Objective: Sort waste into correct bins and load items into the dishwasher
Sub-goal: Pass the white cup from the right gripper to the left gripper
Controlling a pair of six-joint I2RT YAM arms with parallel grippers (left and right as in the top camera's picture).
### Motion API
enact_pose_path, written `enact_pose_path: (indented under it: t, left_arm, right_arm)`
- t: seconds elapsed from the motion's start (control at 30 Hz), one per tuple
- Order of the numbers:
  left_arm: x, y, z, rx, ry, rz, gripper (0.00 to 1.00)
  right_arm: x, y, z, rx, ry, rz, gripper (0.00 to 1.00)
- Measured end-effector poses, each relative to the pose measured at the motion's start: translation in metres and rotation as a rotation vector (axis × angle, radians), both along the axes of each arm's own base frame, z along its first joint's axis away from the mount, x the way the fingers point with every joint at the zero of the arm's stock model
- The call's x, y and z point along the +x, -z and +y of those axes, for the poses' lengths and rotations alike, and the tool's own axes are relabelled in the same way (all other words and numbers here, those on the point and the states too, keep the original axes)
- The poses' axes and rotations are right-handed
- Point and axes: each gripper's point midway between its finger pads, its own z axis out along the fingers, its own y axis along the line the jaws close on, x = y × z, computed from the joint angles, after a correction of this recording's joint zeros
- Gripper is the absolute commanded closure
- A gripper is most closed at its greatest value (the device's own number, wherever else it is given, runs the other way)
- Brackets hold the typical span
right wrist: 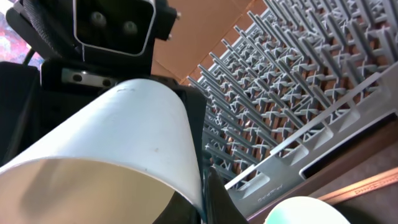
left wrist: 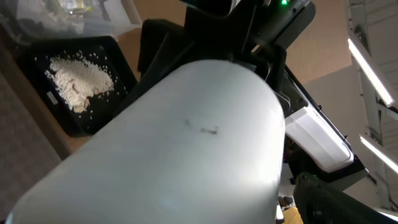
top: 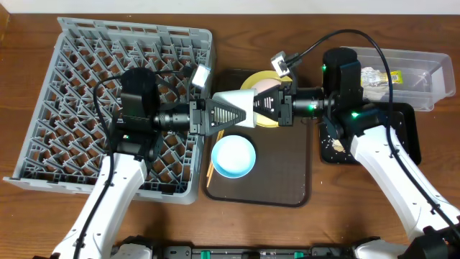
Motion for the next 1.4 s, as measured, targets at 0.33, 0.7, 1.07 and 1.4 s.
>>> enact_pose_path:
  t: [0.33, 0.7, 1.07, 1.4]
  left_arm:
    - [0.003, -0.001, 0.000, 0.002, -0.015, -0.014, 0.05]
    - [0.008, 0.000, 0.000, 0.009, -0.042, -0.020, 0.17]
    - [0.007, 0.000, 0.000, 0.010, -0.038, -0.040, 0.43]
    - [0.033, 0.018, 0.005, 0.108, -0.183, -0.185, 0.58]
  right_arm:
    - [-0.002, 0.001, 0.000, -0.001, -0.007, 0.016, 0.99]
    - [-0.006, 0.006, -0.001, -0.013, -0.008, 0.054, 0.99]
    - [-0.008, 0.004, 0.000, -0.003, -0.023, 0.059, 0.92]
    - [0.001, 0.013, -0.004, -0.044, 0.036, 0.065, 0.45]
